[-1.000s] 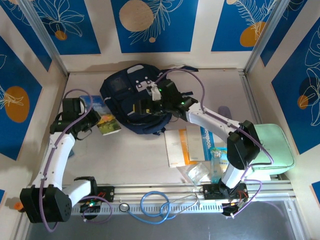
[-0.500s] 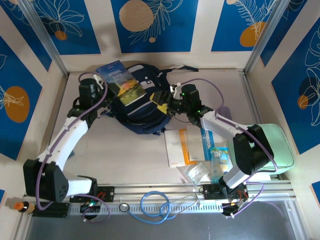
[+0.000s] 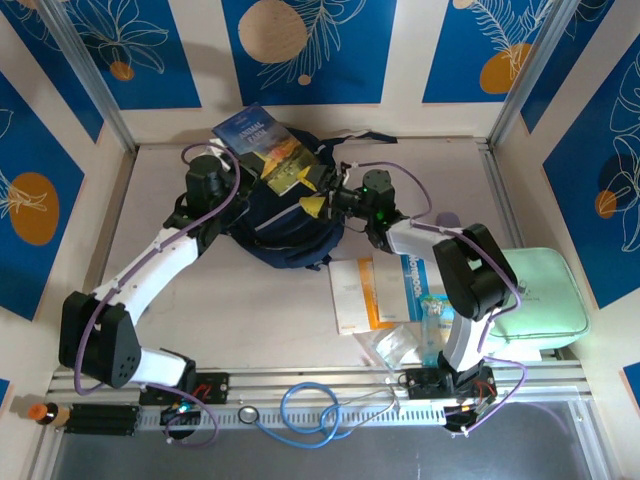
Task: Pack the student bag
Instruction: Pass the book.
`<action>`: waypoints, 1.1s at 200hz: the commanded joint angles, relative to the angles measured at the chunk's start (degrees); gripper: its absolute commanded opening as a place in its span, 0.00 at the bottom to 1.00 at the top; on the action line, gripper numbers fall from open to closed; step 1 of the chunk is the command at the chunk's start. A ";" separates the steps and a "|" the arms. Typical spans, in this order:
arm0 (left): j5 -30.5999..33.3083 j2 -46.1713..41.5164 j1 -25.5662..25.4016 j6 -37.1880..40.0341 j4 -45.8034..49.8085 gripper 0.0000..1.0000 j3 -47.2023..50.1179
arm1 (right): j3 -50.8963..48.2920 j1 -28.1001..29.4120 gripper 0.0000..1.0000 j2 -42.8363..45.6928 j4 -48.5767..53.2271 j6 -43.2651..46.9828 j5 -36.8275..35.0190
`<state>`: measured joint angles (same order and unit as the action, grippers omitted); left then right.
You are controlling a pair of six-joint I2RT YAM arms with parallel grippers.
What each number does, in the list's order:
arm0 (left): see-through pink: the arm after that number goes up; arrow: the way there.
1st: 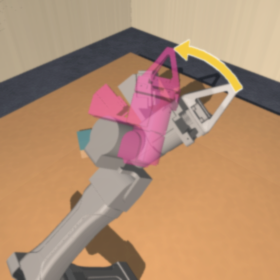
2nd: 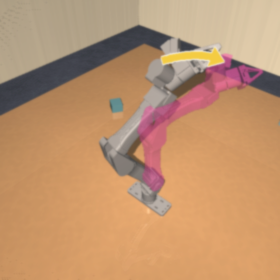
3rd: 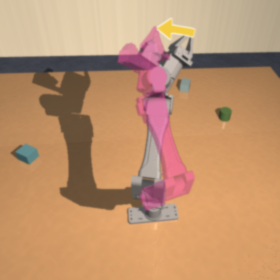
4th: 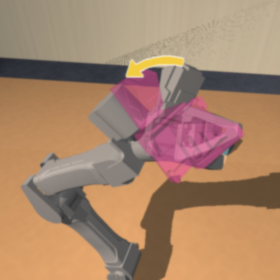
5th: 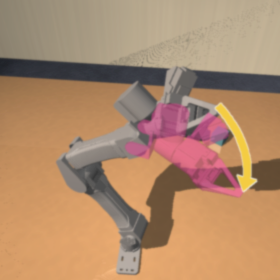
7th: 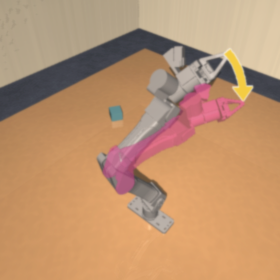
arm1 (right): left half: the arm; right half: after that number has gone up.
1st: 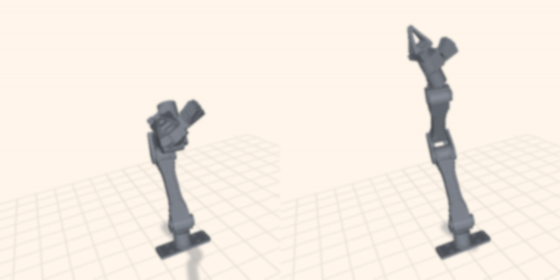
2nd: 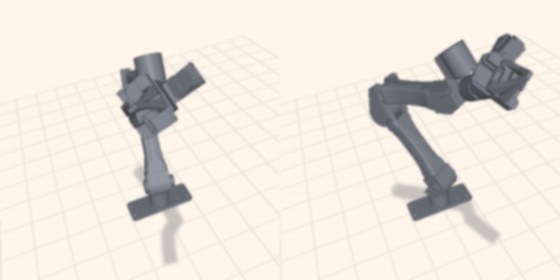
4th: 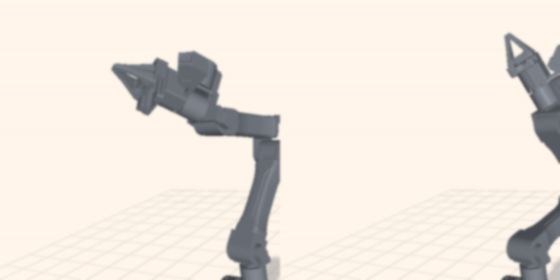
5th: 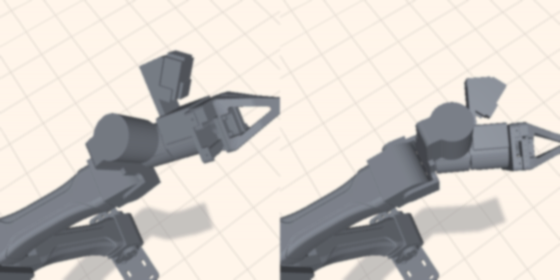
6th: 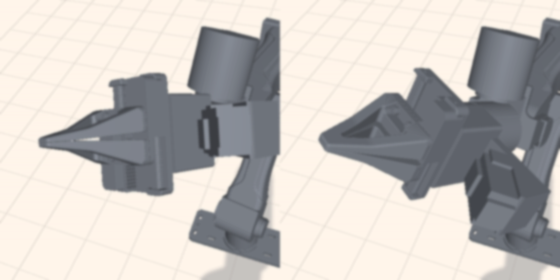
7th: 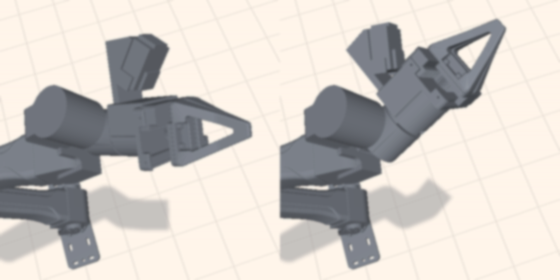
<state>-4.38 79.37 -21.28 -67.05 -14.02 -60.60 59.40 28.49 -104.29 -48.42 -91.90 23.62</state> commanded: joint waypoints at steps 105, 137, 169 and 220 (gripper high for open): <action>-0.21 1.06 -1.33 -3.76 -5.52 0.00 -3.22 | 7.71 1.74 0.55 -1.79 0.32 -1.27 -3.64; 0.32 0.08 -1.23 -4.72 -2.41 0.00 -1.23 | 6.92 1.66 0.41 -2.22 -3.18 -1.56 -5.48; -1.55 0.60 -1.00 -6.92 -2.89 0.00 0.90 | 7.93 1.34 0.29 -2.76 -3.23 -1.09 -5.20; -5.37 2.20 1.67 -1.47 1.98 0.40 1.21 | 4.41 -0.27 0.00 0.91 1.24 7.43 -6.98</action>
<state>-5.87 81.19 -20.53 -73.08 -13.21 -59.24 65.08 29.63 -106.39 -49.52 -91.33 19.27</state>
